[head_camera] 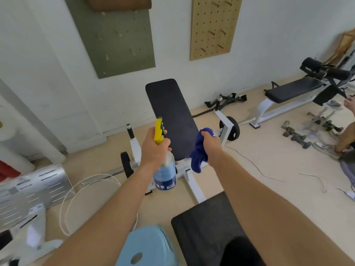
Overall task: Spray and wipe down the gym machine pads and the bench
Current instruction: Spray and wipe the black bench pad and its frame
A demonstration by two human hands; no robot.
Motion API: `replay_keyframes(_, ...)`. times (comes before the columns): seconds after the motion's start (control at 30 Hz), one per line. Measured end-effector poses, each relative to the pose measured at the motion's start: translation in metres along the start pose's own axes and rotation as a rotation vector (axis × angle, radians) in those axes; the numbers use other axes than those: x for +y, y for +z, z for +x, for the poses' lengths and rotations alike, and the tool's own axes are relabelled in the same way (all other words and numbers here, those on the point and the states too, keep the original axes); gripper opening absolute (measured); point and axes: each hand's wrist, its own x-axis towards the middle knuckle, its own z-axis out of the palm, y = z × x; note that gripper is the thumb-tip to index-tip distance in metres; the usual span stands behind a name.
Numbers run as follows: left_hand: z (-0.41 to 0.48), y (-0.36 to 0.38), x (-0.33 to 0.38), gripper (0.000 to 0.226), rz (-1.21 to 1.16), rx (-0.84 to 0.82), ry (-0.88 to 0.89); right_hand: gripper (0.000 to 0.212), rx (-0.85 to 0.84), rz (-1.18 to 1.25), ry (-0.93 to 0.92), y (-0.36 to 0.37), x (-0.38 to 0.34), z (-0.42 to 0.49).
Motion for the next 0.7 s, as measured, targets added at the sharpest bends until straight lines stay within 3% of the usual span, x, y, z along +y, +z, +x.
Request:
replay_keyframes(0.1,0.029,0.012,0.002,0.019,0.034,0.014,-0.001,0.031,0.008,0.01,0.016,-0.011,-0.033,0.035)
replay_keyframes(0.27,0.085,0.044,0.004,0.017,0.089,0.02,-0.003,0.044,0.06,-0.055,-0.039,-0.013,-0.068,0.099)
replay_keyframes(0.43,0.164,0.084,0.0,0.017,0.105,0.053,0.019,0.038,0.025,-0.068,-0.036,0.0,-0.107,0.183)
replay_keyframes(0.7,0.38,0.173,-0.025,0.022,0.09,0.223,-0.076,0.025,-0.295,-0.257,-0.131,0.085,-0.223,0.408)
